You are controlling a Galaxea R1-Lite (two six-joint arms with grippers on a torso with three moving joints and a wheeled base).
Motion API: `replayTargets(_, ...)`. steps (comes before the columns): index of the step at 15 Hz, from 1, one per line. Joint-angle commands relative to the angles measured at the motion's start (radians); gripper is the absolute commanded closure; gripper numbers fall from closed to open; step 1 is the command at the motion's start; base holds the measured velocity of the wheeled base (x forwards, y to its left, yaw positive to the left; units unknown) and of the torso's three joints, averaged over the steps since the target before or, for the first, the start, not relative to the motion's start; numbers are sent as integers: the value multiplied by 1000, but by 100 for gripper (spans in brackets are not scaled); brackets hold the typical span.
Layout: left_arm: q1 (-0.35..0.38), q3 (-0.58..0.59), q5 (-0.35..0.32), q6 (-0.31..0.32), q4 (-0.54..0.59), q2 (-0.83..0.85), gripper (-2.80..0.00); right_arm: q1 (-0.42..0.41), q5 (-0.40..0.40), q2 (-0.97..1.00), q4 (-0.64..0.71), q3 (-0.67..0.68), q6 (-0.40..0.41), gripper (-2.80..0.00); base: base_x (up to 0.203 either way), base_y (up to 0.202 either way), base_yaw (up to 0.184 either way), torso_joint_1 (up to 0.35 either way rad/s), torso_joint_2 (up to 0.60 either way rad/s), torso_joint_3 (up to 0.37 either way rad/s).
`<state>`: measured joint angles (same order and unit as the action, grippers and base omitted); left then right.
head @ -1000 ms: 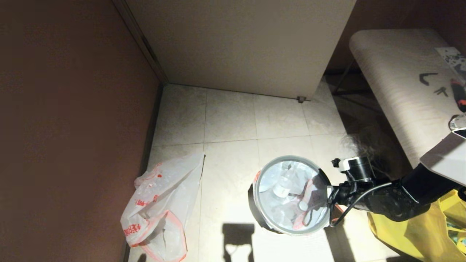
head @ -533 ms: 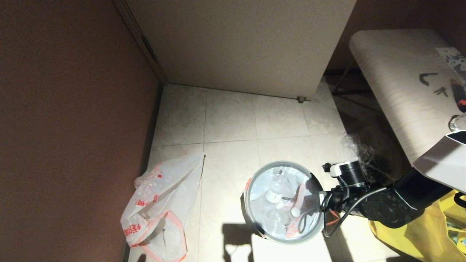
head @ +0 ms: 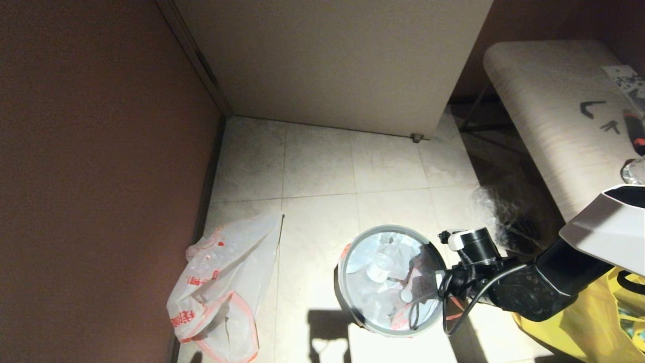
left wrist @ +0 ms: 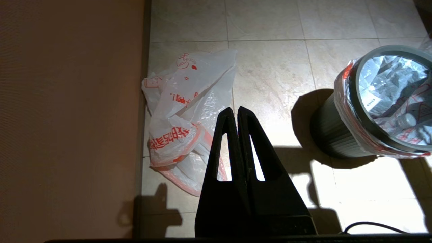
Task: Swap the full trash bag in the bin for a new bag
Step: Place the trash can ring on the floor
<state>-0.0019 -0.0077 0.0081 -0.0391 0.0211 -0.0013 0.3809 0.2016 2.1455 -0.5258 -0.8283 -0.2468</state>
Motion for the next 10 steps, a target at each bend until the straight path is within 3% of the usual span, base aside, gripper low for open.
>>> replayTargets(1, 0, 0, 0, -1, 0, 1, 0, 1, 4, -1, -4, 0, -2, -280, 0, 0, 0, 0, 0, 0)
replayTargets(7, 0, 0, 0, -1, 0, 1, 0, -2, 50, -10, -13, -14, 1, -280, 0, 0, 0, 0, 0, 0)
replayTargets(8, 0, 0, 1, -1, 0, 1, 0, -3, 52, -3, -32, -14, 3, 0, 0, 0, 0, 0, 0, 0)
replayTargets(10, 0, 0, 0, -1, 0, 1, 0, -3, 56, 11, -52, -12, 18, 0, 0, 0, 0, 0, 0, 0)
